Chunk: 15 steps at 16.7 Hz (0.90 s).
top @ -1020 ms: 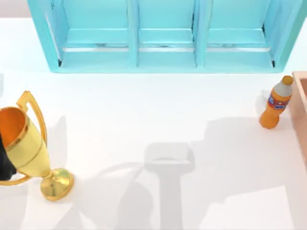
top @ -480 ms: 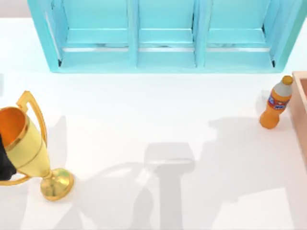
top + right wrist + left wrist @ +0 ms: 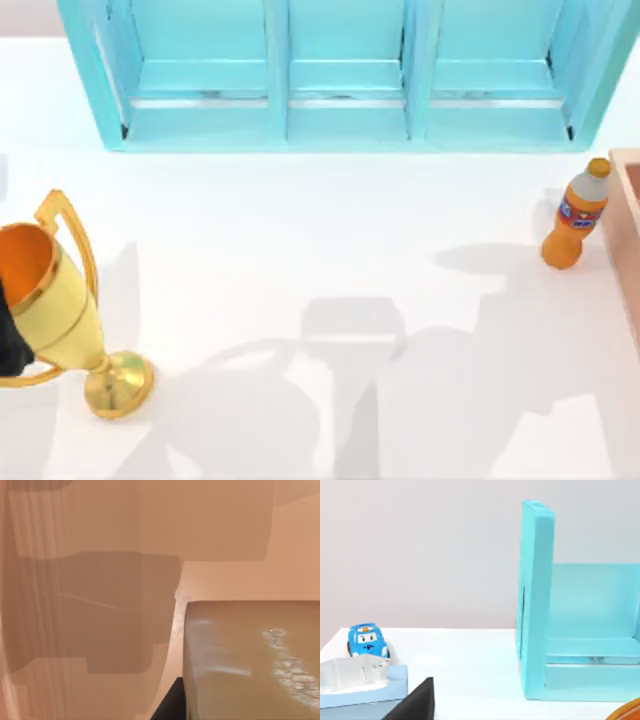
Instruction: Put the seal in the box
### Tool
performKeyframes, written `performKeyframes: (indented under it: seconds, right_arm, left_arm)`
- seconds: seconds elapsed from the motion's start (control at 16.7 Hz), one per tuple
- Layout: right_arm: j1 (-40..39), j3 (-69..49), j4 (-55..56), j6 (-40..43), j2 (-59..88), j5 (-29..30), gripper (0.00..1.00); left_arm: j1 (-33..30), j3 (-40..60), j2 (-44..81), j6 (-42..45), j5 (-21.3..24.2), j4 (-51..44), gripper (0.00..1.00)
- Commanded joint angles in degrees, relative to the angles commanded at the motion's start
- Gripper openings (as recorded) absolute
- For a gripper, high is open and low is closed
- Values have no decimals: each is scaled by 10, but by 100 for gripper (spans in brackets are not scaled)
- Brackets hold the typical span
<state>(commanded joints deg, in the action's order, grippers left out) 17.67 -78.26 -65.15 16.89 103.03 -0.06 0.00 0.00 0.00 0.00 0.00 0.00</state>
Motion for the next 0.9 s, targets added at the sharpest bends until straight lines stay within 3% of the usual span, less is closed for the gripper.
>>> performKeyframes:
  seconds: [0.12, 0.9]
  right_arm:
    - [0, 0, 0, 0, 0, 0, 0]
    - [0, 0, 0, 0, 0, 0, 98]
  left_arm:
    - [0, 0, 0, 0, 0, 0, 100]
    - [0, 0, 0, 0, 0, 0, 100]
